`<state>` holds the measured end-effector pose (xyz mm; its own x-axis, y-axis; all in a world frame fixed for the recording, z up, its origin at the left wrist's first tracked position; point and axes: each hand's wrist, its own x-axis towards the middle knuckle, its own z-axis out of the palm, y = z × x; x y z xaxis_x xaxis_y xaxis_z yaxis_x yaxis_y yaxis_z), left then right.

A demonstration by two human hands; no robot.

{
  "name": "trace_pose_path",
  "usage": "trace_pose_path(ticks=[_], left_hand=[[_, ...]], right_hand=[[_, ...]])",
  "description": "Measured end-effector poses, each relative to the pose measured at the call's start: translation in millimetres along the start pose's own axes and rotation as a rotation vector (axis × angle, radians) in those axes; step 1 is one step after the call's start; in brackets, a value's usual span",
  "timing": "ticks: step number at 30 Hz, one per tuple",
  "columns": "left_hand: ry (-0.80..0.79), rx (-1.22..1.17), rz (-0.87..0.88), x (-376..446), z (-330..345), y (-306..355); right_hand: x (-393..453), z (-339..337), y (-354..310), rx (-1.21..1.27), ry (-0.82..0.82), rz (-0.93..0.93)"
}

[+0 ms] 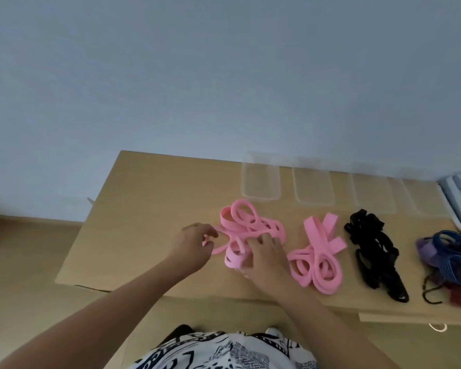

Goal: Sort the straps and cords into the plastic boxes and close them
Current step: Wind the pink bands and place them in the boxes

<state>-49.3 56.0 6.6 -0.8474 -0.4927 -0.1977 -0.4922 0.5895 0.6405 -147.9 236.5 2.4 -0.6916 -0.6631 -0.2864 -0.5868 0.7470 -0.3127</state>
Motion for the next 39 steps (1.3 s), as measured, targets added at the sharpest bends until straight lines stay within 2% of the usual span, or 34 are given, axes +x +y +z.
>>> trace_pose_path(ticks=[5,10,13,17,21,24,26,30,32,36,39], left_hand=[[-0.080,-0.087,0.061,8,-6,-12],[-0.249,-0.217,0.125,20,-11,4],[-0.324,-0.396,0.138,20,-24,24],[-0.385,-0.668,0.130,31,-48,58],[-0.401,-0.778,0.180,42,-71,92],[-0.398,-0.850,0.230,46,-82,115],[-0.358,-0.891,0.246,48,-90,130],[-0.206,-0.913,0.231,53,-107,160],[-0.128,-0.886,0.214,54,-116,175],[-0.047,-0.845,0.228,54,-131,200],[-0.037,-0.851,0.259,50,-137,213]], right_hand=[[-6,1,-9,0.229,0.265,0.037],[-10,-25,-22,0.328,0.365,0.019],[-7,-52,-33,0.513,0.420,0.075],[0,-102,-43,0.841,0.415,0.188],[6,-155,-47,1.158,0.363,0.179],[6,-186,-46,1.296,0.285,0.151],[6,-204,-40,1.352,0.214,0.102],[1,-238,-22,1.533,0.043,-0.118],[-2,-249,-17,1.504,0.073,-0.160],[5,-261,-14,1.141,0.385,-0.110],[8,-273,-19,1.193,0.424,-0.161]])
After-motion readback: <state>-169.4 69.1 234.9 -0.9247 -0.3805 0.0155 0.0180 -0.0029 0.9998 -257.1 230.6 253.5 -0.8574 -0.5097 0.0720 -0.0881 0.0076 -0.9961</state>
